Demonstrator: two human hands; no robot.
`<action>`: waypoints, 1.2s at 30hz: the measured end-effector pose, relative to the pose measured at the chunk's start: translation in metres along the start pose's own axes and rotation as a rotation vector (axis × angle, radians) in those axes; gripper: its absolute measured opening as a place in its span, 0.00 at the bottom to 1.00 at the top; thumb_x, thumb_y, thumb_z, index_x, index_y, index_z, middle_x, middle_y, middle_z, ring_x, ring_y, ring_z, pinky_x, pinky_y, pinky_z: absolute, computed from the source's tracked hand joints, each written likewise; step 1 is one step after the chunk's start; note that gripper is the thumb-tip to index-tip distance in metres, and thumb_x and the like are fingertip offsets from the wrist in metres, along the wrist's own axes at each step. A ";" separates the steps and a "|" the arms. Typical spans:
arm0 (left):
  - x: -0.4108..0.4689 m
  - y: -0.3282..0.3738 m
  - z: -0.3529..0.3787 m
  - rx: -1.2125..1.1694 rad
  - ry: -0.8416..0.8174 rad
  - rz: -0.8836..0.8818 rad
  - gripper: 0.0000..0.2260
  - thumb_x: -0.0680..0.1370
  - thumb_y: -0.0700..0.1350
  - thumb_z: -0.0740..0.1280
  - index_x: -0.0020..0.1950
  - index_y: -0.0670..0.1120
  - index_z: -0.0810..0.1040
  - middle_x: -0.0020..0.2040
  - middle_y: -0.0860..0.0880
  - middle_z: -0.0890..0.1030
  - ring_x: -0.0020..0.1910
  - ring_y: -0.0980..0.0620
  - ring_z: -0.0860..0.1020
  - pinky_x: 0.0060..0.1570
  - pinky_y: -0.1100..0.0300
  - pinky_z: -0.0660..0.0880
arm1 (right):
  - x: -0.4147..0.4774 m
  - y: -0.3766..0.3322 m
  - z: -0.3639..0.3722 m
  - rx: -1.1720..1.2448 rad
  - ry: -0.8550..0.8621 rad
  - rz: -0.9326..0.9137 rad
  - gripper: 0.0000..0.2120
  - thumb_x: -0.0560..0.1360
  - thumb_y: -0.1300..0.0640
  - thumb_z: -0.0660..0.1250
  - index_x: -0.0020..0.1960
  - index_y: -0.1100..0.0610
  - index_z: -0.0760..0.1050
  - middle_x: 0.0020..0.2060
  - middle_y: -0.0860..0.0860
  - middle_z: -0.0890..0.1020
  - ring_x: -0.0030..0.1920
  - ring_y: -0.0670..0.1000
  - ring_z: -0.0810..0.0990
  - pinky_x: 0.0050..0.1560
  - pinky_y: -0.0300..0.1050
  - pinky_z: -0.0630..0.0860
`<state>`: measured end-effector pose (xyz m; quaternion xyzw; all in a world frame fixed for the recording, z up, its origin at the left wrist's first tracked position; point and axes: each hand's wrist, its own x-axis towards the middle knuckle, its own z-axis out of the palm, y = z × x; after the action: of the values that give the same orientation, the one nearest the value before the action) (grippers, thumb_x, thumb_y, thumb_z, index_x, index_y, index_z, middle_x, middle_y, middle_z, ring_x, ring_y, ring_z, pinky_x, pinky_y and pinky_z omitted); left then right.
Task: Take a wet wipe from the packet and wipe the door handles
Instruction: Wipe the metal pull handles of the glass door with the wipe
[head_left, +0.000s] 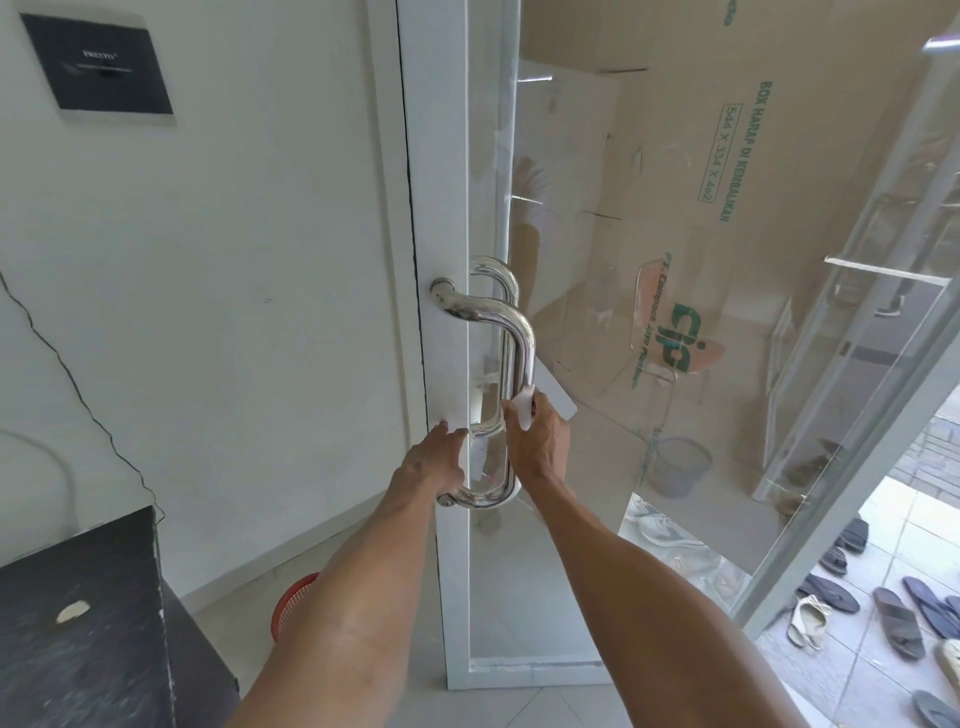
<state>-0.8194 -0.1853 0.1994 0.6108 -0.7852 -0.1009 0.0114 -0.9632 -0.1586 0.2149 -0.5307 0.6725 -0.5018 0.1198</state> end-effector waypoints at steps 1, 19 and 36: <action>0.000 0.000 -0.004 -0.010 0.015 0.000 0.31 0.78 0.39 0.62 0.78 0.49 0.53 0.79 0.43 0.49 0.78 0.47 0.53 0.72 0.49 0.63 | -0.002 0.005 0.002 -0.025 -0.022 0.013 0.17 0.77 0.45 0.64 0.54 0.58 0.73 0.44 0.56 0.82 0.44 0.58 0.79 0.42 0.49 0.74; -0.012 0.007 -0.045 -0.002 0.463 -0.006 0.23 0.76 0.37 0.63 0.72 0.44 0.67 0.73 0.44 0.64 0.68 0.43 0.68 0.62 0.49 0.70 | 0.013 -0.022 -0.016 0.027 0.010 -0.024 0.17 0.77 0.44 0.65 0.48 0.60 0.73 0.36 0.54 0.79 0.38 0.57 0.76 0.39 0.49 0.71; -0.021 0.001 -0.052 0.014 0.515 -0.009 0.22 0.75 0.37 0.64 0.69 0.44 0.69 0.73 0.43 0.64 0.69 0.44 0.68 0.61 0.50 0.71 | 0.034 -0.054 -0.031 0.033 0.090 -0.099 0.19 0.76 0.42 0.65 0.47 0.59 0.73 0.38 0.56 0.81 0.38 0.56 0.76 0.37 0.46 0.67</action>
<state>-0.8078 -0.1728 0.2525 0.6199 -0.7545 0.0635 0.2061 -0.9661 -0.1663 0.2848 -0.5382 0.6416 -0.5416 0.0731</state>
